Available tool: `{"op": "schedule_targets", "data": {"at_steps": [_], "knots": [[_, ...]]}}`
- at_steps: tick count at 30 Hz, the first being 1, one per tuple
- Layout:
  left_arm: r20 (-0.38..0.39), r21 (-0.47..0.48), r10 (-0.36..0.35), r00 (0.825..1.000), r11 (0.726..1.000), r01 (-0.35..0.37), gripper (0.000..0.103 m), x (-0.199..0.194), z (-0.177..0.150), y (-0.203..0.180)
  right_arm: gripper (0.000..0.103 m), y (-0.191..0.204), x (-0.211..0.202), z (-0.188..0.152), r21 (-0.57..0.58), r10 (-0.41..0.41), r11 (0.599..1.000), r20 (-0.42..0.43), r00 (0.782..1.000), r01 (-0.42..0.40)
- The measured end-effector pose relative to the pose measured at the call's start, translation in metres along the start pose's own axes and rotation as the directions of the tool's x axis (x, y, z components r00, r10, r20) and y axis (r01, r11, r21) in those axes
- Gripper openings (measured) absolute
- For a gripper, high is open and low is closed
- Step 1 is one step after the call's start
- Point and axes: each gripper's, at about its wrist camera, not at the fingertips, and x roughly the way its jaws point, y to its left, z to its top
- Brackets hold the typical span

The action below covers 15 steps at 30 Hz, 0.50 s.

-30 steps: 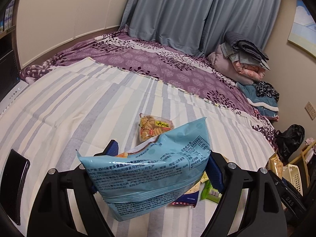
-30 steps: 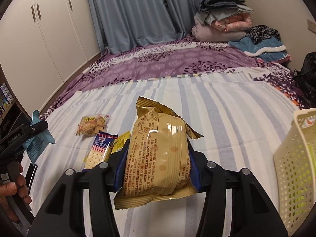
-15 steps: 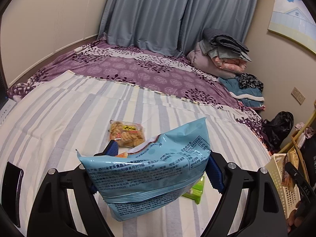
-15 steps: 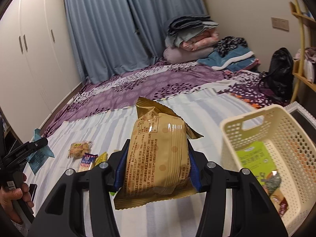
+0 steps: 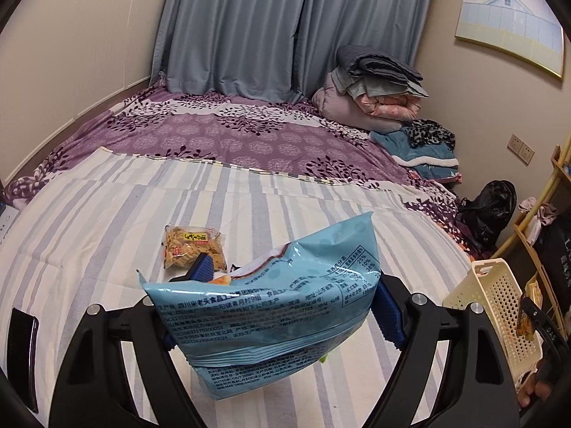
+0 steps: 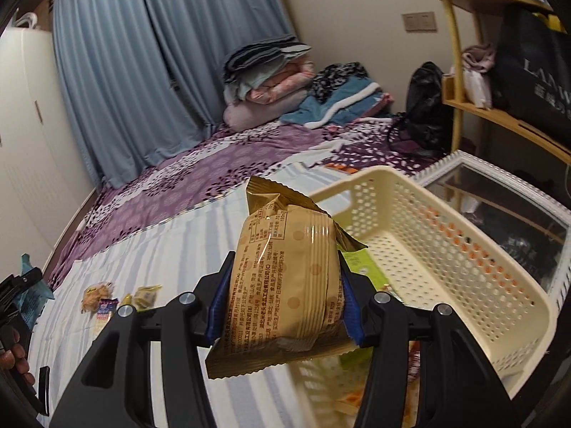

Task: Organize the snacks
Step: 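Lift and carry the blue packet and tan bag toward the beige basket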

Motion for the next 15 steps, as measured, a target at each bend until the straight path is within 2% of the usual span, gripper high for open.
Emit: {"op": "schedule_targets", "data": {"at_steps": [8, 9, 10, 11, 15], "knots": [[-0.002, 0.054, -0.015, 1.000, 0.998, 0.015, 0.083, -0.004, 0.000, -0.029, 0.053, -0.041, -0.004, -0.005, 0.083, -0.057, 0.995, 0.010, 0.998, 0.056], [-0.001, 0.062, -0.018, 1.000, 0.998, 0.018, 0.083, -0.005, 0.000, -0.033, 0.055, -0.045, -0.005, -0.005, 0.089, -0.074, 0.993, 0.012, 0.997, 0.072], [-0.002, 0.067, -0.022, 1.000, 0.997, 0.022, 0.083, -0.005, 0.000, -0.036, 0.062, -0.049, -0.006, -0.004, 0.102, -0.077, 0.992, 0.015, 0.997, 0.075], [-0.002, 0.072, -0.026, 1.000, 0.997, 0.026, 0.083, -0.006, 0.000, -0.039, 0.065, -0.052, -0.007, -0.004, 0.119, -0.066, 0.991, 0.019, 0.998, 0.063], [-0.007, 0.095, -0.042, 0.999, 0.995, 0.042, 0.083, -0.006, -0.002, -0.054, 0.066, -0.066, -0.013, -0.003, 0.138, -0.080, 0.988, 0.040, 0.996, 0.074]]}}
